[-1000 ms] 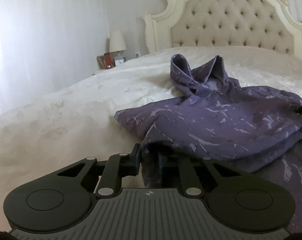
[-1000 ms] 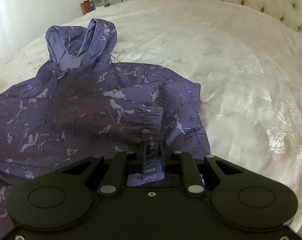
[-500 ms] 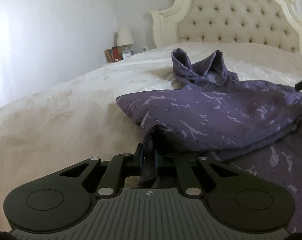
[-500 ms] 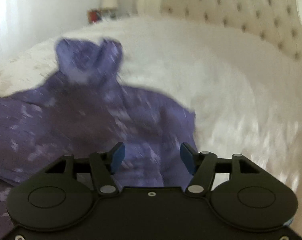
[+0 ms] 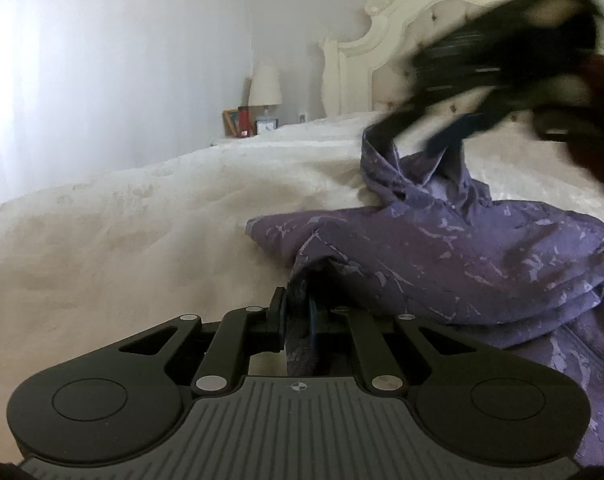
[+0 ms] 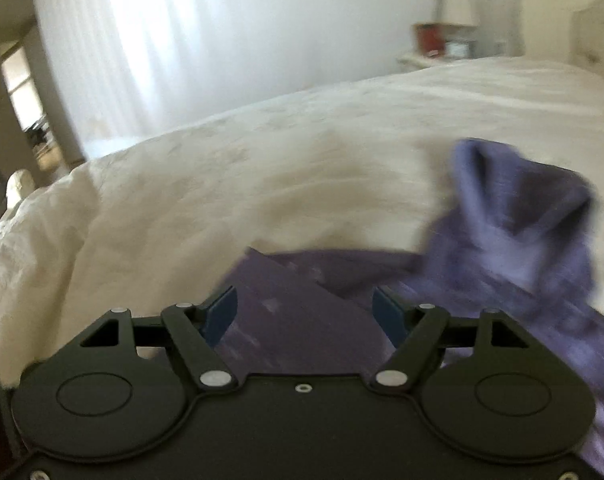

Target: Fold large clothes

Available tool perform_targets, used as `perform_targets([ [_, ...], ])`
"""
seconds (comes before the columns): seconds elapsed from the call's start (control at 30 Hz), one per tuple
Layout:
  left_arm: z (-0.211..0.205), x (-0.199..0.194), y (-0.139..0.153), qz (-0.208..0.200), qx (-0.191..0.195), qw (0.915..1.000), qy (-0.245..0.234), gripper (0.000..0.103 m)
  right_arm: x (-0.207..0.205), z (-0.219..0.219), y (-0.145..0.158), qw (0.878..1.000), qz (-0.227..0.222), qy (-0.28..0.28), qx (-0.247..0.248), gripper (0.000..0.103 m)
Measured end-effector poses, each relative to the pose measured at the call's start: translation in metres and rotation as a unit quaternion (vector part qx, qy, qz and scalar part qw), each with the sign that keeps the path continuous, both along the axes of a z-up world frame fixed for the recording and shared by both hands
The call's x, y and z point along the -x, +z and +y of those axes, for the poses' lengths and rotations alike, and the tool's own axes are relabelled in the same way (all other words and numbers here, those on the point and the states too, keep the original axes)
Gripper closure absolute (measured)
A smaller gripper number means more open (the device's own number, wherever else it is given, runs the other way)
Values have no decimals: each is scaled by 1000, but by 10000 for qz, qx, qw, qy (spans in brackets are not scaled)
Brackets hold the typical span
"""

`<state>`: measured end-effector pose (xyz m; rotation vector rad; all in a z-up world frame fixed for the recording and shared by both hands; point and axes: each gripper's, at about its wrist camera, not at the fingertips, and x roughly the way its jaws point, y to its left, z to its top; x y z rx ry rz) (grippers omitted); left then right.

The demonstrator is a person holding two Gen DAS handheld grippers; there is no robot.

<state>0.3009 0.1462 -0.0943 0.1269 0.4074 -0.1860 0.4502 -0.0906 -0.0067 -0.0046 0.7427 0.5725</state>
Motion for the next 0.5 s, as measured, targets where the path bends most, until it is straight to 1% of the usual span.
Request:
perform_targets([
  [0.07, -1, 0, 1, -49, -47, 10000, -57, 92, -25, 24, -7, 9995, 206, 239, 32, 26],
  [0.17, -5, 2, 1, 12, -221, 9996, -163, 93, -51, 54, -23, 9975, 454, 503, 174, 26],
  [0.3, -7, 6, 2, 44, -244, 9995, -220, 94, -71, 77, -42, 9945, 692, 675, 404, 26],
  [0.4, -6, 5, 2, 72, -219, 9996, -170, 94, -81, 81, -52, 9929, 898, 712, 305, 27],
  [0.43, -5, 5, 1, 86, -191, 9997, -160, 94, -82, 82, -54, 9926, 955, 701, 271, 30],
  [0.47, -4, 5, 1, 87, -162, 9997, -147, 94, -82, 82, -55, 9921, 1012, 700, 233, 36],
  [0.5, -4, 4, 1, 96, -150, 9998, -133, 94, -83, 82, -58, 9915, 1057, 724, 212, 58],
])
